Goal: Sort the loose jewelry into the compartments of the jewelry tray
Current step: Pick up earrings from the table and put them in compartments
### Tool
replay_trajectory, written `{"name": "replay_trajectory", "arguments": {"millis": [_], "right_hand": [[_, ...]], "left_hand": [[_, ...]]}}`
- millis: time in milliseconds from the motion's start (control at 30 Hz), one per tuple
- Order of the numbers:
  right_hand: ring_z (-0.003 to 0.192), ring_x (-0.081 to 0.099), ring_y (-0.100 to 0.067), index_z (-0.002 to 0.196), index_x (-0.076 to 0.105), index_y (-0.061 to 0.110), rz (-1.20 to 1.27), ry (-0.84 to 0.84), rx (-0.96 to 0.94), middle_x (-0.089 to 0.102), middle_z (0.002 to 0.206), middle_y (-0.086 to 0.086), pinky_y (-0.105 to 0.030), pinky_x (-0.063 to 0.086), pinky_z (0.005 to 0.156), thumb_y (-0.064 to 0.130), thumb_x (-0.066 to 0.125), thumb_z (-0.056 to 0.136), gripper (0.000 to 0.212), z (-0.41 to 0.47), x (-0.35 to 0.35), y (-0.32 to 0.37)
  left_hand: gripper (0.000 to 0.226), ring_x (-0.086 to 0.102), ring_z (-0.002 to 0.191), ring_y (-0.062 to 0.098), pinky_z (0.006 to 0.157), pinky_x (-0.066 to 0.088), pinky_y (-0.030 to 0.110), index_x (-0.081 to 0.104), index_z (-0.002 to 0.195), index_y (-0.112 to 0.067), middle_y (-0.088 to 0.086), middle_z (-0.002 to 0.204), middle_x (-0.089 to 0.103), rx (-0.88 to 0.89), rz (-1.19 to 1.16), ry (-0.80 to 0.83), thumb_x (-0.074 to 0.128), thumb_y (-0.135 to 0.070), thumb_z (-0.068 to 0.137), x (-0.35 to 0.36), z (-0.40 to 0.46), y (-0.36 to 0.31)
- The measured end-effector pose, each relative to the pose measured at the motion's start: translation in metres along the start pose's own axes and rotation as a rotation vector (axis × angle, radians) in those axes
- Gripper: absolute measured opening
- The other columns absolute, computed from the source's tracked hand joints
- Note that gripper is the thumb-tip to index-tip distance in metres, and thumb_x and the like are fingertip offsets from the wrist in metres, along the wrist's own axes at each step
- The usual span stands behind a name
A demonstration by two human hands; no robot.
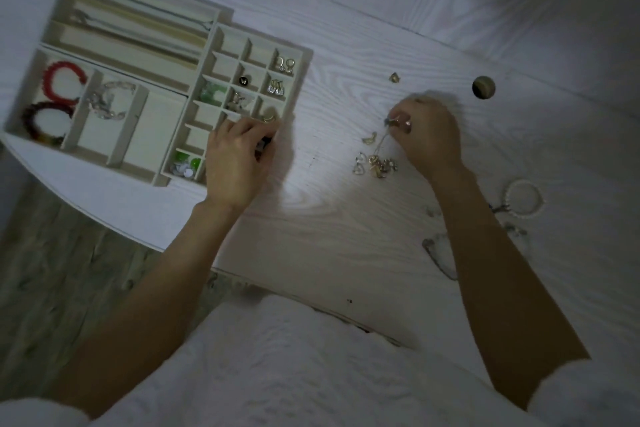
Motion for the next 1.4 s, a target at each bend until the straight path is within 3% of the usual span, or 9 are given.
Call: {"name": "replay_trajectory", "arguments": {"millis": [300, 533, 600, 733, 833, 900, 1033, 1267, 1400], "right_hand": [[0.092, 0.053, -0.025, 0.097, 0.059, 0.006, -0.150, 0.003, -0.045, 0.059, 0.097, -0.011, -0.029, 0.034, 0.066, 0.016, 0.056, 0.091, 0.012, -0.005, -0.003, 0.013], [0.059, 0.058, -0.014, 0.085, 0.060, 0.013, 0.233, -0.082, -0.025, 0.059, 0.064, 0.002, -0.025, 0.048, 0.056, 0.005, 0.063, 0.084, 0.009, -0.025, -0.025, 0.042], [0.060, 0.063, -0.007, 0.082, 0.067, 0.015, 0.318, -0.021, -0.050, 0.065, 0.066, 0.002, -0.018, 0.051, 0.056, 0.007, 0.067, 0.083, 0.008, -0.021, -0.011, 0.056], [0.078, 0.067, -0.004, 0.096, 0.072, 0.009, 0.497, 0.172, 0.011, 0.071, 0.085, 0.000, -0.014, 0.052, 0.074, 0.009, 0.074, 0.079, 0.017, -0.005, 0.022, 0.077], [0.083, 0.069, -0.008, 0.105, 0.069, 0.008, 0.599, 0.289, -0.040, 0.071, 0.092, -0.001, -0.023, 0.055, 0.081, 0.006, 0.067, 0.085, 0.020, 0.015, 0.035, 0.106], [0.081, 0.068, -0.010, 0.104, 0.070, 0.013, 0.569, 0.298, -0.134, 0.071, 0.091, 0.003, -0.028, 0.057, 0.076, 0.012, 0.067, 0.086, 0.018, 0.034, 0.038, 0.129], [0.064, 0.066, -0.007, 0.092, 0.073, 0.018, 0.528, 0.266, -0.204, 0.069, 0.074, 0.009, -0.022, 0.052, 0.063, 0.019, 0.073, 0.081, 0.011, 0.069, 0.048, 0.165], [0.088, 0.064, -0.016, 0.104, 0.070, 0.011, 0.409, 0.306, -0.167, 0.069, 0.095, -0.003, -0.024, 0.050, 0.083, 0.017, 0.060, 0.092, 0.017, 0.084, 0.084, 0.163], [0.086, 0.065, -0.011, 0.101, 0.069, 0.020, 0.409, 0.243, -0.190, 0.068, 0.089, 0.008, -0.023, 0.050, 0.082, 0.016, 0.065, 0.087, 0.015, 0.088, 0.079, 0.174]], "left_hand": [[0.027, 0.057, 0.087, 0.032, 0.078, 0.040, 0.040, 0.070, 0.113, -0.016, 0.006, 0.097, 0.068, -0.012, -0.006, -0.013, 0.063, -0.016, 0.086, -0.002, -0.001, -0.002], [0.027, 0.057, 0.081, 0.028, 0.073, 0.038, 0.034, 0.071, 0.110, -0.017, 0.002, 0.095, 0.068, 0.012, 0.014, -0.058, 0.066, -0.012, 0.084, -0.003, -0.003, -0.003], [0.030, 0.055, 0.081, 0.027, 0.073, 0.034, 0.031, 0.071, 0.110, -0.017, 0.001, 0.095, 0.068, 0.007, 0.018, -0.077, 0.071, -0.008, 0.081, -0.004, -0.003, -0.002], [0.035, 0.051, 0.080, 0.026, 0.069, 0.035, 0.032, 0.071, 0.113, -0.017, 0.000, 0.096, 0.068, 0.024, -0.011, -0.078, 0.070, -0.007, 0.079, -0.002, -0.004, -0.002], [0.032, 0.048, 0.085, 0.022, 0.071, 0.032, 0.029, 0.070, 0.113, -0.017, -0.001, 0.098, 0.067, 0.034, -0.066, -0.066, 0.057, -0.018, 0.084, -0.007, -0.006, 0.000], [0.031, 0.049, 0.089, 0.020, 0.074, 0.031, 0.027, 0.070, 0.114, -0.018, 0.000, 0.100, 0.067, 0.004, -0.113, -0.089, 0.054, -0.023, 0.087, -0.015, -0.008, 0.011], [0.028, 0.050, 0.090, 0.020, 0.077, 0.030, 0.025, 0.069, 0.112, -0.014, 0.004, 0.102, 0.067, -0.088, -0.174, -0.199, 0.053, -0.020, 0.089, -0.041, -0.014, 0.049], [0.028, 0.055, 0.087, 0.027, 0.077, 0.041, 0.037, 0.068, 0.115, -0.016, 0.006, 0.099, 0.066, -0.222, -0.163, -0.202, 0.052, -0.018, 0.092, -0.050, -0.022, 0.107], [0.025, 0.054, 0.089, 0.027, 0.082, 0.040, 0.035, 0.068, 0.115, -0.015, 0.006, 0.100, 0.065, -0.225, -0.148, -0.223, 0.058, -0.021, 0.093, -0.051, -0.016, 0.118]]}}
Point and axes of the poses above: each hand's wrist, its own z-axis towards the middle knuckle, its own x-axis out of the palm, y = z × x, the point moved 8 cm from there along z, towards the middle knuckle
